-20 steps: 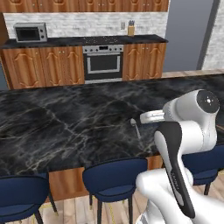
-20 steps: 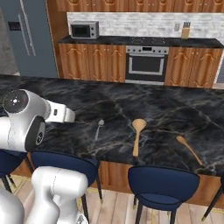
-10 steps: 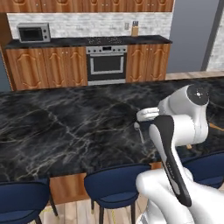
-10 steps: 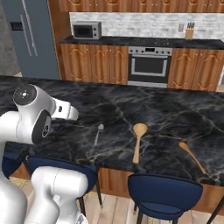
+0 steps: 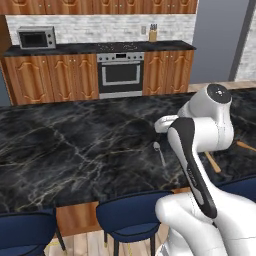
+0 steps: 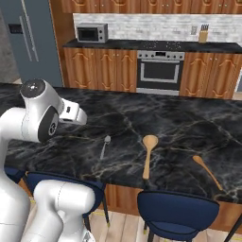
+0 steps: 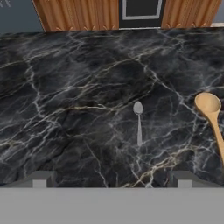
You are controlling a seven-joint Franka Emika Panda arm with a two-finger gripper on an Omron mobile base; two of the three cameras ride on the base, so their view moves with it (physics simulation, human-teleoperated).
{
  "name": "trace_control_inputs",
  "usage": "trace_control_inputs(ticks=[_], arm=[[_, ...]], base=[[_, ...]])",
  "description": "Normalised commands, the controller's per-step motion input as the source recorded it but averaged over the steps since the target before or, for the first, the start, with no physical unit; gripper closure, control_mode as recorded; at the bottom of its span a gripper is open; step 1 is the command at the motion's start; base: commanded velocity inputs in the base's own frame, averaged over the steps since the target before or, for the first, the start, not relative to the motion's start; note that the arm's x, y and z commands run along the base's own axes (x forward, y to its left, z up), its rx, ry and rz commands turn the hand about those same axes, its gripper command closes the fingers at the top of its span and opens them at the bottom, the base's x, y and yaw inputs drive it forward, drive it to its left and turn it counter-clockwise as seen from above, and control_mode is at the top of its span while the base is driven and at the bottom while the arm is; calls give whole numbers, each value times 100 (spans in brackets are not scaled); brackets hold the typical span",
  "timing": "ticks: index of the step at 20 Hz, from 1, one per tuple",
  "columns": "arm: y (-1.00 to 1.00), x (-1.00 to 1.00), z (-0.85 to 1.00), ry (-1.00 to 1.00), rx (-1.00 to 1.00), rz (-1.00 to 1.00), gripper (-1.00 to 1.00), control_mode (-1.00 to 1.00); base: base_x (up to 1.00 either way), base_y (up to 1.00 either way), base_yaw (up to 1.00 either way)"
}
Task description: Pick up the metallic utensils from the counter and place them in the open drawer. Make sure not to pick up any wooden utensils.
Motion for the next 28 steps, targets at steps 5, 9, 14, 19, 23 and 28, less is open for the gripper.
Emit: trace_control_inputs(ticks=[5,9,14,19,23,28], arm=[[0,0,0,0,0,0,-100,100],[0,0,0,0,0,0,-100,100],[0,0,0,0,0,0,-100,100],[0,0,0,0,0,0,-100,100],[0,0,0,0,0,0,-100,100],[0,0,0,0,0,0,-100,100]], base=[[2,-21,-1],[0,-26,-1],[15,-22,-1],[18,-15,0],[-25,-37,0],[-1,-51,0]])
